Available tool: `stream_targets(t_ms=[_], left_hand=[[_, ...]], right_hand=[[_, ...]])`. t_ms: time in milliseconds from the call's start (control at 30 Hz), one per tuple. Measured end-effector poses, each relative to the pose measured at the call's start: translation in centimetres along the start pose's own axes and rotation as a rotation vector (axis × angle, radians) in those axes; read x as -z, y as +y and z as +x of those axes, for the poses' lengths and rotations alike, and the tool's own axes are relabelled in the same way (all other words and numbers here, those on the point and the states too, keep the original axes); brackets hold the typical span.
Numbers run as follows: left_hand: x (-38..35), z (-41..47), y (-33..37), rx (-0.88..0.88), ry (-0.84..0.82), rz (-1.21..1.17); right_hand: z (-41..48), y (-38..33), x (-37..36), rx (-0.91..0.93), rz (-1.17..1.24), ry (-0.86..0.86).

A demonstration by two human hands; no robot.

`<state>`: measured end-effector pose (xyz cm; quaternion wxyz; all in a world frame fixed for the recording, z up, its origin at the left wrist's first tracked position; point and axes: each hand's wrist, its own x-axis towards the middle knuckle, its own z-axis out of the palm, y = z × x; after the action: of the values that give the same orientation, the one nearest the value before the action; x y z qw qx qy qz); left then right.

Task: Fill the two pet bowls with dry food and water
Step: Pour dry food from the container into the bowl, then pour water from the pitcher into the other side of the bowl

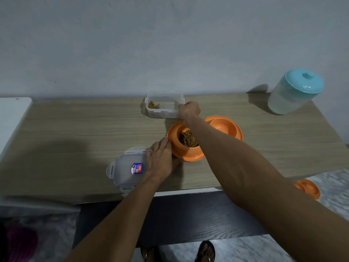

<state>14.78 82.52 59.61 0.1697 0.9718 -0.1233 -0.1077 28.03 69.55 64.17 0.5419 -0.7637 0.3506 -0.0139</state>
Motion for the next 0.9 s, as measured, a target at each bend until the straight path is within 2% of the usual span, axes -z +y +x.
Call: stream_targets(t_ms=[133, 367, 667, 900], left_hand=[[0.3, 0.2, 0.2, -0.002, -0.009, -0.014], [2.1, 0.7, 3.1, -0.076, 0.08, -0.004], [2.6, 2.7, 9.3, -0.205, 0.023, 0.083], [1.6, 5.5, 14.2, -0.147, -0.056, 0.119]], right_hand=[[-0.8, -0.3, 1.6, 0.02, -0.022, 0.006], [-1.5, -0.3, 8.8, 0.082, -0.041, 0.171], [0.1, 2.7, 22.4, 0.045, 0.057, 0.419], [3.6, 3.9, 31.2, 0.059, 0.073, 0.549]])
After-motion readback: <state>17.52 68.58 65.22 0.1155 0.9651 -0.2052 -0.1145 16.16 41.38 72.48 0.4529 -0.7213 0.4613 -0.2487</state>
